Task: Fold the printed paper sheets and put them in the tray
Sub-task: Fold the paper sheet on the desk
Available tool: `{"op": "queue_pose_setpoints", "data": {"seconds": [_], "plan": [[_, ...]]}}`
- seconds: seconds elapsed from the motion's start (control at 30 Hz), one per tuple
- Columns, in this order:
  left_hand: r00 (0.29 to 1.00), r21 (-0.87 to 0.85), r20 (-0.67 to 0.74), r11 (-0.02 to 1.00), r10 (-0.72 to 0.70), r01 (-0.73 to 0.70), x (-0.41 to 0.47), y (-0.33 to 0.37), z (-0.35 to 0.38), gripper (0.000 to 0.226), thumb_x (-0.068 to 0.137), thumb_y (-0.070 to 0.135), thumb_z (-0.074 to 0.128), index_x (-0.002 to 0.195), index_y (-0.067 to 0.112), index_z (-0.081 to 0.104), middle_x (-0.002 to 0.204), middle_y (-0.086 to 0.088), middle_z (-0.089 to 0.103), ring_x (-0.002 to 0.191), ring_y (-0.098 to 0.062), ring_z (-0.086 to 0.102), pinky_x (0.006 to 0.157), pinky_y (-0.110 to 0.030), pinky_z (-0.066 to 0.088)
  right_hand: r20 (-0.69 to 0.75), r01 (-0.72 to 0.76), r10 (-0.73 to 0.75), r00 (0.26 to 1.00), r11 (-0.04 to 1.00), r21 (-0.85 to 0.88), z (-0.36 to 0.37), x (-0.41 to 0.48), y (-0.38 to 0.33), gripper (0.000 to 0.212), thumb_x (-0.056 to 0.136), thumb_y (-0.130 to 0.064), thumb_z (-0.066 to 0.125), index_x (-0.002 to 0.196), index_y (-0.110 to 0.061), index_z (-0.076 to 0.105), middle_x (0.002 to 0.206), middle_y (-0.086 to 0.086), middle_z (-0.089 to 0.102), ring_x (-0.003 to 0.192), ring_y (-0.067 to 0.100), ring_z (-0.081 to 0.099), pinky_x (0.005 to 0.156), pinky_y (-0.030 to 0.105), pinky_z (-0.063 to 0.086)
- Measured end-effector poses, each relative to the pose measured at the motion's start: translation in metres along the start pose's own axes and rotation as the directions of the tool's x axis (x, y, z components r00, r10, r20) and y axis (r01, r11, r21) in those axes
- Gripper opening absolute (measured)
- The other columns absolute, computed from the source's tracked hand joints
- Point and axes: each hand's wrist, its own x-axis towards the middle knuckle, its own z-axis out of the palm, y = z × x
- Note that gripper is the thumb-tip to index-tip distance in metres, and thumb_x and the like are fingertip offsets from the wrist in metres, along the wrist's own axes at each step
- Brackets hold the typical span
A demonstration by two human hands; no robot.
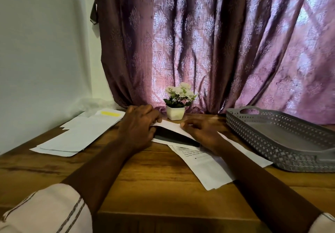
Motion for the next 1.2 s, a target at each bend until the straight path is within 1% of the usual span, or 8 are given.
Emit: {"op": "queue_pose_setpoints", "data": {"seconds": [0.1,0.27,0.43,0.63,0.87,0.97,1.07,1.2], "plan": [[0.996,0.043,0.043,0.996,0.079,-0.081,-0.002,0.005,-0.001,0.026,0.072,0.036,0.064,0.096,0.030,0.059,0.098,0.006,0.056,0.098,-0.024,0.057,0.087,-0.046,0.045,0.050,-0.006,0.003,0.999,0.998,0.063,0.003,-0.002,0.001,0.027,0.088,-0.028,0.082,0.112,-0.017,0.076,0.087,0.004,0.074,0.067,0.005,0.063,0.058,0.016,0.048],[0.968,0.066,0.232,0.992,0.094,-0.112,-0.003,0.019,0.007,0.072,0.082,0.084,0.040,0.136,0.036,0.049,0.131,0.008,0.053,0.123,-0.015,0.047,0.110,-0.044,0.032,-0.012,0.162,-0.161,0.987,0.986,0.028,0.008,-0.003,-0.006,0.010,0.092,-0.013,0.076,0.101,-0.012,0.081,0.095,0.005,0.080,0.087,0.023,0.075,0.079,0.037,0.060],[0.951,-0.140,0.294,0.988,0.101,-0.061,-0.003,0.023,0.014,0.073,0.090,0.080,0.037,0.148,0.035,0.040,0.150,0.006,0.050,0.137,-0.015,0.044,0.117,-0.043,0.024,-0.028,0.221,-0.220,0.975,0.971,0.087,0.014,-0.003,-0.011,0.008,0.094,-0.011,0.074,0.097,-0.010,0.081,0.095,0.006,0.080,0.092,0.025,0.074,0.084,0.035,0.058],[0.983,-0.143,0.180,0.988,-0.033,0.060,-0.001,0.009,0.020,0.038,0.099,0.050,0.037,0.086,0.024,0.061,0.077,0.005,0.058,0.077,-0.022,0.060,0.067,-0.035,0.039,-0.028,0.163,-0.162,0.986,0.986,0.039,0.012,-0.002,-0.004,0.018,0.087,-0.030,0.083,0.078,-0.014,0.078,0.074,0.001,0.075,0.068,0.006,0.061,0.068,0.032,0.050],[0.935,-0.030,0.262,0.967,-0.237,0.253,-0.006,-0.020,0.015,0.045,0.099,0.059,0.049,0.114,0.028,0.077,0.097,-0.007,0.075,0.092,-0.026,0.068,0.070,-0.030,0.042,-0.128,0.138,-0.219,0.967,0.878,-0.459,0.011,0.001,0.001,0.034,0.087,-0.052,0.075,0.072,-0.021,0.071,0.072,-0.004,0.071,0.069,0.015,0.065,0.065,0.034,0.052],[0.887,0.072,0.330,0.946,-0.321,0.316,-0.007,-0.022,0.012,0.049,0.092,0.073,0.048,0.086,0.029,0.068,0.090,0.001,0.069,0.093,-0.023,0.064,0.078,-0.034,0.043,-0.002,0.317,-0.403,0.915,0.724,-0.613,0.022,-0.006,-0.015,0.027,0.089,-0.056,0.067,0.097,-0.031,0.074,0.100,-0.007,0.068,0.095,0.014,0.060,0.081,0.034,0.051],[0.811,0.180,0.160,0.824,-0.563,0.536,-0.007,-0.034,0.005,0.053,0.086,0.077,0.048,0.103,0.031,0.068,0.114,-0.002,0.068,0.111,-0.026,0.061,0.100,-0.049,0.043,0.240,0.362,-0.279,0.930,0.816,-0.452,0.040,-0.013,-0.028,0.038,0.091,-0.060,0.066,0.115,-0.033,0.073,0.117,-0.007,0.065,0.106,0.012,0.059,0.089,0.037,0.054],[0.484,0.374,0.216,0.530,-0.848,0.761,-0.024,-0.068,-0.008,0.075,0.082,0.066,0.061,0.143,0.023,0.046,0.144,-0.014,0.050,0.136,-0.036,0.046,0.112,-0.055,0.033,0.310,0.363,-0.238,0.920,0.813,-0.455,0.045,-0.009,-0.024,0.038,0.090,-0.058,0.069,0.118,-0.033,0.073,0.119,-0.006,0.065,0.109,0.012,0.059,0.094,0.038,0.054]]}}
